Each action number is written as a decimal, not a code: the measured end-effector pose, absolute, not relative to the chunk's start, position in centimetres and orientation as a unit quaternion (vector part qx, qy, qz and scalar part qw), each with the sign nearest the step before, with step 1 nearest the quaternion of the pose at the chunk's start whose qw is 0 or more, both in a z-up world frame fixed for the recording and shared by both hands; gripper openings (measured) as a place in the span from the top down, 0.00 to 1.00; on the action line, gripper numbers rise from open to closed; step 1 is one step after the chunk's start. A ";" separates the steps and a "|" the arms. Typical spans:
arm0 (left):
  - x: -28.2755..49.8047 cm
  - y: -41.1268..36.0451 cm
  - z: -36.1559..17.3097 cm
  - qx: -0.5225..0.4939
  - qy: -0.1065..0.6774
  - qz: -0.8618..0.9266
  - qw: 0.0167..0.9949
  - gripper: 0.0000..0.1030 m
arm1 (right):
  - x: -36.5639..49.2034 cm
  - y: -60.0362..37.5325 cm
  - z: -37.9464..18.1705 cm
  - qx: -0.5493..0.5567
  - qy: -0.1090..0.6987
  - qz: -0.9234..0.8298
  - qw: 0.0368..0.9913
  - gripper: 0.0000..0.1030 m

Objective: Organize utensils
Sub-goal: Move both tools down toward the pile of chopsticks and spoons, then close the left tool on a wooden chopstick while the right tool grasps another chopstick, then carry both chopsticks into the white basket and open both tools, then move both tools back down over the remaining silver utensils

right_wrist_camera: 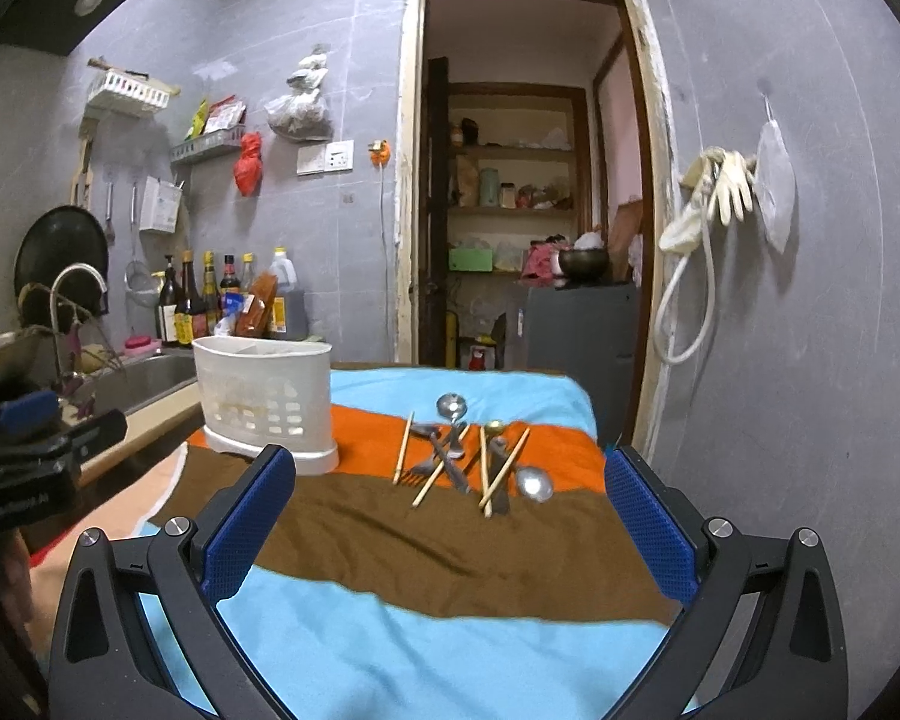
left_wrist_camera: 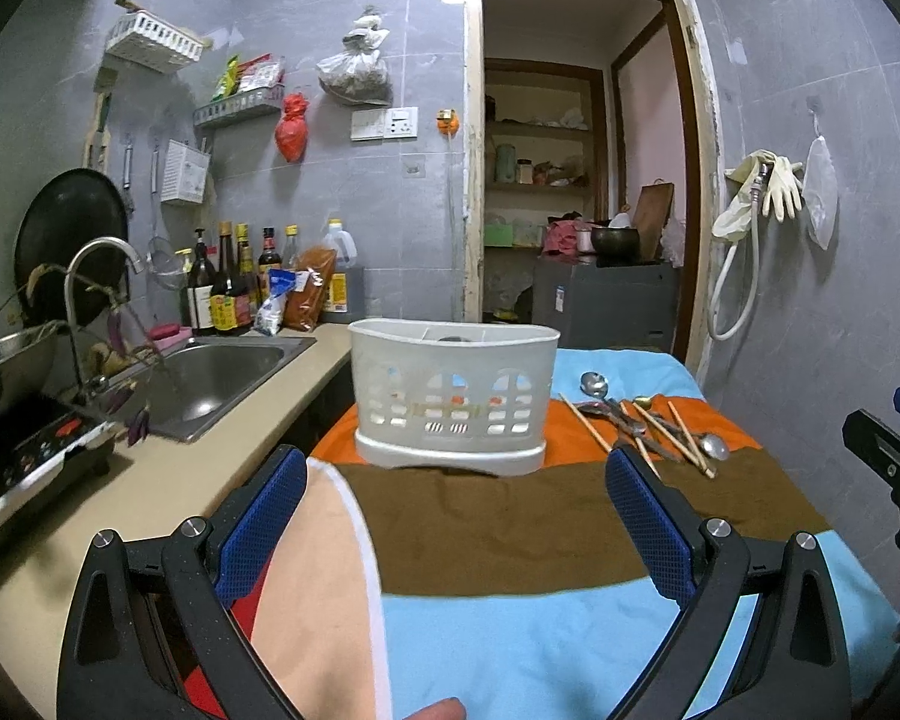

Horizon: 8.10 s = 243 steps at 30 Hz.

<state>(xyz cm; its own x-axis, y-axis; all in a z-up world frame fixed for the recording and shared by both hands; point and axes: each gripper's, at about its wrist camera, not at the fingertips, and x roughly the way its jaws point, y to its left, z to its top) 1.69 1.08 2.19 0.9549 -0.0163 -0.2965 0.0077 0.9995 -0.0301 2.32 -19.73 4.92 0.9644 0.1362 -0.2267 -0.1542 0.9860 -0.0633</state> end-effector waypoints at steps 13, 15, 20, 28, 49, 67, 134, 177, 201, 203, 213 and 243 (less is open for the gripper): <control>9.2 -3.1 4.9 0.011 0.188 -0.118 0.975 0.05 | 9.9 -22.5 8.1 -0.096 0.136 0.108 0.980 0.00; 11.0 -4.7 4.6 0.021 0.194 -0.130 0.972 0.05 | 11.7 -23.2 8.0 -0.100 0.145 0.110 0.978 0.00; 15.4 -7.6 3.5 0.037 0.225 -0.154 0.961 0.06 | 15.2 -24.8 7.2 -0.083 0.171 0.122 0.974 0.00; 20.5 -10.2 1.1 0.026 0.274 -0.146 0.950 0.28 | 20.1 -25.5 5.8 -0.079 0.225 0.156 0.959 0.00; 29.9 -11.8 -4.5 0.008 0.385 -0.090 0.918 0.82 | 30.2 -28.6 -0.8 0.016 0.375 0.158 0.913 0.53; 33.1 -10.1 -6.7 -0.014 0.448 -0.075 0.891 0.90 | 34.6 -28.1 -3.9 0.056 0.453 0.161 0.875 0.68; 26.7 16.3 6.6 -0.232 0.058 -0.048 0.970 0.98 | 29.7 -9.2 9.8 0.145 -0.004 0.333 0.932 0.97; 22.7 12.0 1.2 -0.101 0.070 -0.038 0.992 0.98 | 26.6 -6.9 5.7 0.015 0.036 0.304 0.952 0.95; 18.4 5.6 7.0 -0.123 0.090 -0.112 0.982 0.15 | 21.3 -19.0 10.3 0.042 0.030 0.230 0.972 0.00; 18.2 4.4 7.3 -0.117 0.088 -0.116 0.982 0.08 | 20.9 -20.3 10.4 0.034 0.033 0.221 0.974 0.00; 18.2 -1.6 6.5 -0.081 0.101 -0.149 0.980 0.05 | 20.6 -26.2 9.6 0.003 0.056 0.186 0.981 0.00; 27.4 -10.5 -3.1 -0.046 0.331 -0.210 0.919 0.52 | 26.2 -31.0 -0.1 -0.021 0.265 0.195 0.944 0.50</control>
